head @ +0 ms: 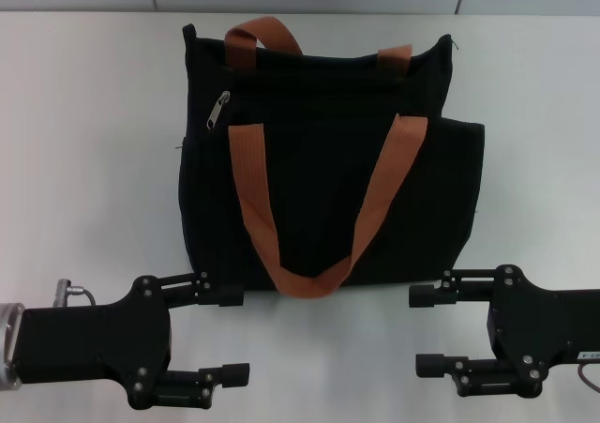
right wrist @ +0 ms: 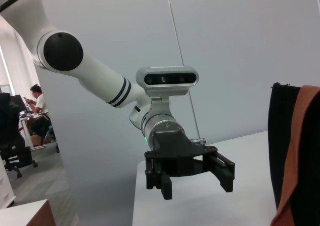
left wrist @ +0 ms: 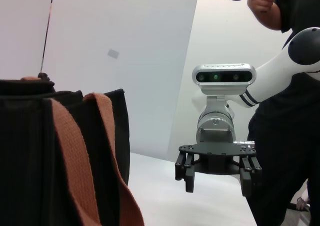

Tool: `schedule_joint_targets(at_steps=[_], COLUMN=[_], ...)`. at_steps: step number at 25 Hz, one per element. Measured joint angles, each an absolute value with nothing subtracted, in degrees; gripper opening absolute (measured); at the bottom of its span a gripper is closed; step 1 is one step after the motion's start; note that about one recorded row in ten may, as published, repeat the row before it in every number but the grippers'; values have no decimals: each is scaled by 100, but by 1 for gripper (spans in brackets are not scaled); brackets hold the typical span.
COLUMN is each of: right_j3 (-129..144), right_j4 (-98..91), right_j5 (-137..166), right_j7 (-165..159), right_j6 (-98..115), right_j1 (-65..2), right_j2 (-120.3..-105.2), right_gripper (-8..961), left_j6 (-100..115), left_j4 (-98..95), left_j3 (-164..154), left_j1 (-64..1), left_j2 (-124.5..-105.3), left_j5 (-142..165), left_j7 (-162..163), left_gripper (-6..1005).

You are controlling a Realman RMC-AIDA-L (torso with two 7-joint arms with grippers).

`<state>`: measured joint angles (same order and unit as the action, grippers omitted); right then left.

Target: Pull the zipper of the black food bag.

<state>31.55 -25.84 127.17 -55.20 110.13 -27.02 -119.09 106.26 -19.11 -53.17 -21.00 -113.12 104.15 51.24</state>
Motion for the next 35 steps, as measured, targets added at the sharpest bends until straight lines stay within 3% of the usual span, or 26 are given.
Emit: schedule_joint_targets(at_steps=[23,28,35], right_j3=[3155,3132,3139], right_j4=[-2584,-2584,-2584], right_j5=[12718,12718,12719], right_j7=[-5521,-5540,-5540], right_j6=[11013,11013,11007], right_j1=[-2695,-2657,-2648], right_j2=[-11909,-11909,-11909], right_gripper=[658,656,653], left_j6=[10709,11507,11344], left_j4=[-1925,-1908,-1717], left_j3=[-5180,-3551,-2239], left_j1=[-2115,-2117,-2022], left_j2=[-11336,-11528,-11611], left_j5=[10382,10249,9932], left_j7=[5181,4817,4807], left_gripper=[786,780,771])
